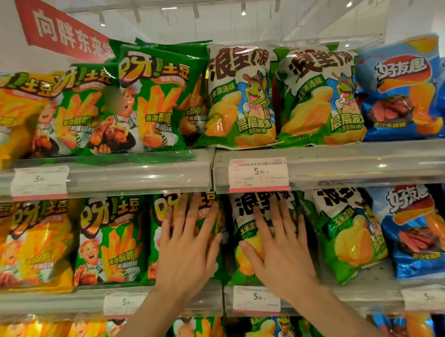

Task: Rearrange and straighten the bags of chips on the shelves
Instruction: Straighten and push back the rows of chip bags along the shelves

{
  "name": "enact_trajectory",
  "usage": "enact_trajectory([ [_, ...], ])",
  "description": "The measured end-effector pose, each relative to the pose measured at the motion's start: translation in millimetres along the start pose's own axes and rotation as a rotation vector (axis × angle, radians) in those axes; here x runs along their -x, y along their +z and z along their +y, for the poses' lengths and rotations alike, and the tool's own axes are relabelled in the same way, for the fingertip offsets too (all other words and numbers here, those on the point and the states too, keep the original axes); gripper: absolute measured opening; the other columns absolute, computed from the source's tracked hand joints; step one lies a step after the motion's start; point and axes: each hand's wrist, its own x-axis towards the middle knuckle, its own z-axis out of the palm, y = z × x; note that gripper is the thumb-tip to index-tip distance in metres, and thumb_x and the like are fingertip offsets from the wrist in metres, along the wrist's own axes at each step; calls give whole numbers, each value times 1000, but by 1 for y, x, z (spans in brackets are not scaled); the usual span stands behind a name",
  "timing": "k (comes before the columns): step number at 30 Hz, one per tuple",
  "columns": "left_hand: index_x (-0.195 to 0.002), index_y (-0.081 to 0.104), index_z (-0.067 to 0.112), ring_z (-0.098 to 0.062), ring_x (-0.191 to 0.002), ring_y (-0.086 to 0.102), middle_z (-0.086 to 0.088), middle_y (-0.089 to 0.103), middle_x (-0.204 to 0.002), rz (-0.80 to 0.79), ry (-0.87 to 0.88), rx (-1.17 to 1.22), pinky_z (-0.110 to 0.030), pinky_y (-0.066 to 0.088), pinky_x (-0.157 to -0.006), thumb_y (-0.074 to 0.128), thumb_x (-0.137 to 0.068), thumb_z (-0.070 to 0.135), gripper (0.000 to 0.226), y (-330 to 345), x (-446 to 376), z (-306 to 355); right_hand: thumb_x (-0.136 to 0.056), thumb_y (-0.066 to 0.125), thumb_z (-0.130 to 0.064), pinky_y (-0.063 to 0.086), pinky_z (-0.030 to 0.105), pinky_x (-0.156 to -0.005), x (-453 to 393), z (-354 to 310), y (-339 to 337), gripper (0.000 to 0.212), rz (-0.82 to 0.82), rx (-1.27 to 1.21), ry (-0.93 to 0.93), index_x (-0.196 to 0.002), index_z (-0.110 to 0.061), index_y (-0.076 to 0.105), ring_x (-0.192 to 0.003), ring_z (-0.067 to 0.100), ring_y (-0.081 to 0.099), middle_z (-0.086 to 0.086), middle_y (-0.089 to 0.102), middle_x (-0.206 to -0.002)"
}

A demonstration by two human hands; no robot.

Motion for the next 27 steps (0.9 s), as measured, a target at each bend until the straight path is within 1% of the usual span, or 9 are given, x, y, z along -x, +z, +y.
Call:
enact_trajectory([
  [6, -156, 27, 24, -30, -153, 10, -12, 22, -163, 20, 3, -37, -57, 14, -121, 37, -101, 47, 60, 5, 0, -2, -99, 24, -63, 20, 62, -116, 1, -14, 2, 73, 35, -3, 66, -154, -15, 32, -152, 34, 12, 19, 20, -162],
  [10, -155, 30, 22, -32, -152, 13, -13, 23, -162, 48, 21, -27, -59, 17, -119, 41, -100, 44, 60, 7, 0, -1, -100, 23, -61, 20, 62, -115, 1, -19, 3, 72, 55, -13, 104, -153, -14, 34, -151, 34, 14, 20, 23, -161],
  [14, -155, 31, 20, -32, -152, 13, -13, 21, -163, 54, 19, 8, -59, 18, -118, 43, -100, 44, 61, 5, 1, 1, -101, 20, -60, 16, 58, -118, 5, -14, -4, 70, 86, -86, 69, -154, -16, 30, -152, 31, 10, 15, 20, -163],
  [16, -153, 35, 18, -31, -151, 17, -13, 25, -162, 76, 22, 56, -57, 21, -118, 45, -99, 42, 60, 1, -1, 9, -102, 24, -57, 17, 56, -119, 7, -4, -13, 65, 141, -147, 37, -152, -16, 33, -151, 31, 15, 13, 24, -161],
  [18, -147, 45, 14, -32, -146, 29, -14, 36, -155, 122, 45, 143, -53, 28, -115, 49, -99, 38, 54, -4, -4, 25, -102, 34, -50, 24, 53, -117, 9, 14, -26, 58, 226, -195, 23, -147, -14, 39, -146, 32, 27, 14, 34, -155],
  [20, -138, 53, 13, -30, -133, 43, -12, 45, -145, 160, 73, 273, -45, 39, -106, 52, -98, 35, 45, -7, -6, 51, -100, 44, -42, 35, 49, -110, 10, 39, -40, 50, 312, -222, 36, -141, -12, 45, -135, 32, 39, 14, 44, -146],
  [23, -132, 54, 17, -17, -115, 53, -1, 49, -132, 89, 47, 545, -33, 52, -87, 50, -100, 39, 39, -12, -12, 101, -97, 50, -31, 44, 46, -96, 10, 85, -59, 40, 365, -235, 114, -130, -8, 51, -117, 33, 49, 15, 52, -129],
  [25, -137, 48, 24, -11, -106, 56, 4, 45, -131, 3, -9, 683, -32, 54, -81, 45, -100, 45, 43, -16, -19, 134, -94, 57, -23, 45, 49, -95, 10, 118, -64, 37, 321, -254, 209, -126, -4, 53, -113, 36, 51, 18, 54, -123],
  [27, -144, 35, 34, -13, -110, 55, 6, 39, -137, -107, -76, 777, -34, 52, -88, 45, -99, 49, 49, -14, -27, 163, -89, 64, -15, 45, 50, -94, 10, 150, -67, 40, 208, -282, 285, -125, -2, 54, -111, 41, 52, 21, 56, -120],
])
